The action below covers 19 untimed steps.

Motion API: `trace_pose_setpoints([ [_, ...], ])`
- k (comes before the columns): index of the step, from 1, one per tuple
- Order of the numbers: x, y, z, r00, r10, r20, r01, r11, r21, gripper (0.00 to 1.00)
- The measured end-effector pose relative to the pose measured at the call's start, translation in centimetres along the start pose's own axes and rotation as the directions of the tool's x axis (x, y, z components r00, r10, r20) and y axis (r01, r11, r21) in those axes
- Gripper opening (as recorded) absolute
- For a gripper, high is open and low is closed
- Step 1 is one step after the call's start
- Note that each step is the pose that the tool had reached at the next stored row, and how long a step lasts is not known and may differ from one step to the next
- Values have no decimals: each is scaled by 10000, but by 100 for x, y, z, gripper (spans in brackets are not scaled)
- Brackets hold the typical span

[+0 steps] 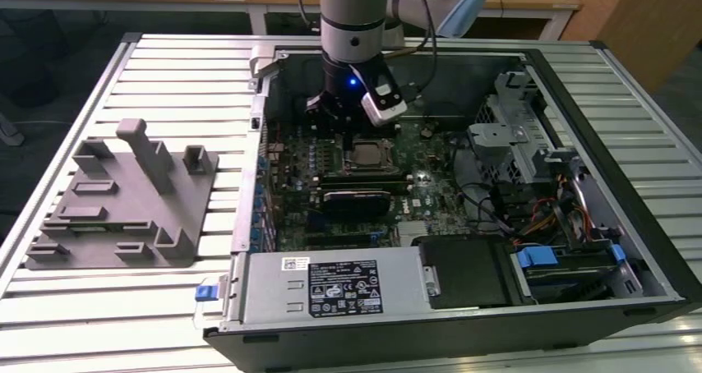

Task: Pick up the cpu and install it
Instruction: 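Close the cpu cover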

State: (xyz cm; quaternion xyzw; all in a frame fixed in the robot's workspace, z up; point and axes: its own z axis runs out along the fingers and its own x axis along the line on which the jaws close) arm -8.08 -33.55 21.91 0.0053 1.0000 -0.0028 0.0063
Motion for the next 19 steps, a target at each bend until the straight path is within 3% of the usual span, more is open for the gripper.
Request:
trace_pose_setpoints([
  [3, -76, 1, 1, 10000, 1, 1, -1, 10000, -1, 11],
  [10, -350, 6, 5, 10000, 1, 2, -1, 10000, -1, 11],
  [14, -369, 7, -18, 10000, 3, 1, -3, 10000, -1, 11],
  [19, -371, 6, -119, 10000, 2, 2, -2, 10000, -2, 11],
])
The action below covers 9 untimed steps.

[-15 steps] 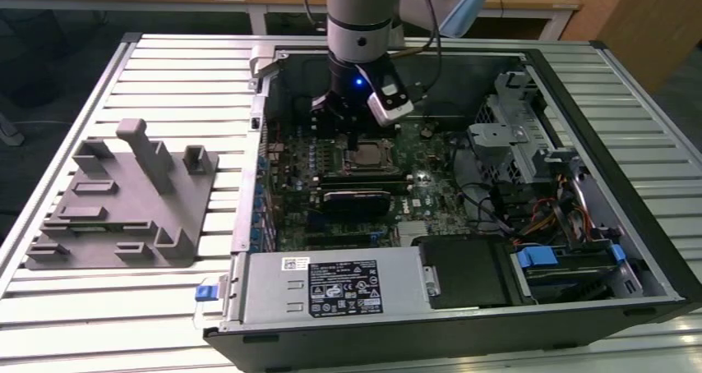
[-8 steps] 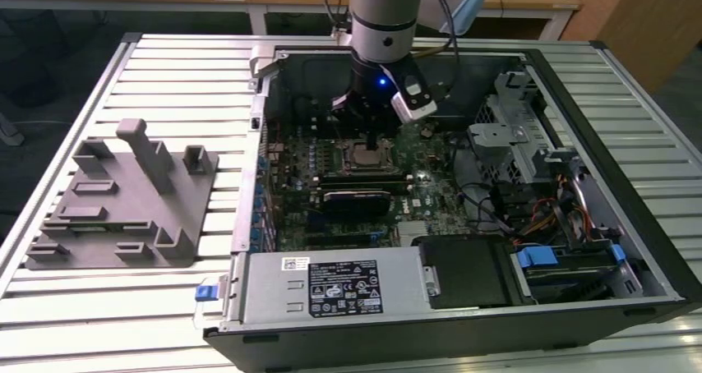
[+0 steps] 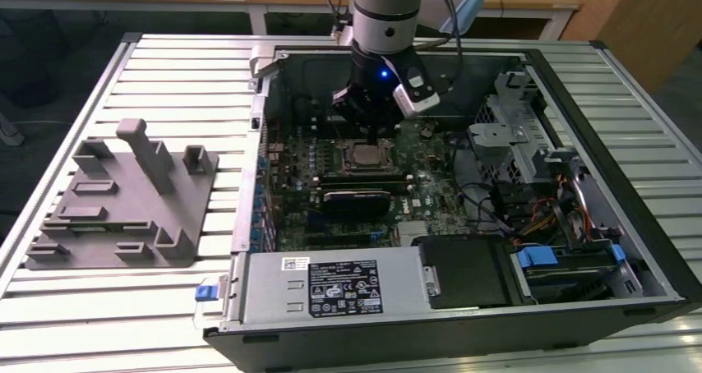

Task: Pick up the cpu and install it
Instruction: 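Close the cpu cover, then install the first cpu locking lever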

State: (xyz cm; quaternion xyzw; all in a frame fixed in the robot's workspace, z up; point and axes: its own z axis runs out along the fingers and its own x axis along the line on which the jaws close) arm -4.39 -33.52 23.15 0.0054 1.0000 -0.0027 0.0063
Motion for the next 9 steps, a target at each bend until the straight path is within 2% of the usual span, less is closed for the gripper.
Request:
trace_pose_setpoints([
  [2, 0, 0, -24, 10000, 0, -1, 0, 10000, 1, 11],
  [9, 0, 0, -30, 10000, 0, 0, 0, 10000, 0, 11],
])
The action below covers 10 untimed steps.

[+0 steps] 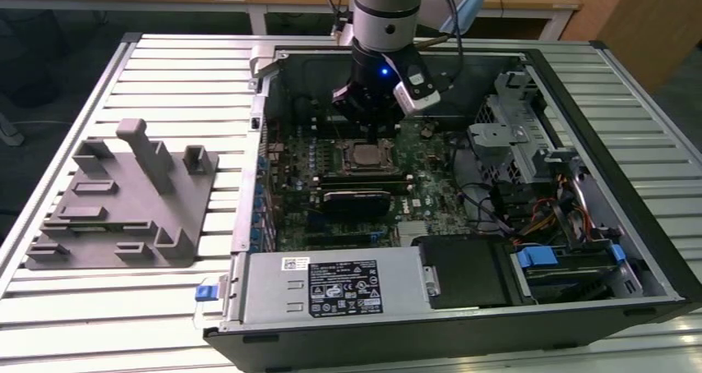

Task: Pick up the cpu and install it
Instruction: 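Install the first cpu locking lever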

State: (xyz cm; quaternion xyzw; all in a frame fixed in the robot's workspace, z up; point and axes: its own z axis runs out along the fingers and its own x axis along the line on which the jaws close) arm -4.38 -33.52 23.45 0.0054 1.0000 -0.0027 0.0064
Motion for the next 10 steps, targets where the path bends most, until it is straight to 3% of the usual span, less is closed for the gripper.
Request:
trace_pose_setpoints([
  [6, 6, 0, -1, 10000, -1, -1, 1, 10000, 1, 11],
  [10, 64, -1, -2, 10000, 1, -2, -1, 10000, 0, 11],
])
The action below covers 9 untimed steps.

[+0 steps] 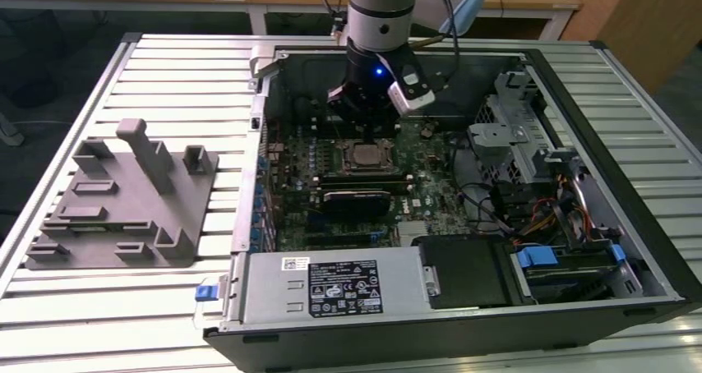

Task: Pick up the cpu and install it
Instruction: 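Install the first cpu locking lever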

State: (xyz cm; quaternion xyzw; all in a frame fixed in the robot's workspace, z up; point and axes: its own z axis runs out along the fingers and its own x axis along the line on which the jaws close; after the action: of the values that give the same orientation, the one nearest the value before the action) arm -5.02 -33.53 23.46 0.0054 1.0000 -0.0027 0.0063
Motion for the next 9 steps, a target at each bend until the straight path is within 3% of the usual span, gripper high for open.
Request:
trace_pose_setpoints([
  [9, 345, -4, -4, 10000, 0, 20, 0, 10000, -4, 11],
])
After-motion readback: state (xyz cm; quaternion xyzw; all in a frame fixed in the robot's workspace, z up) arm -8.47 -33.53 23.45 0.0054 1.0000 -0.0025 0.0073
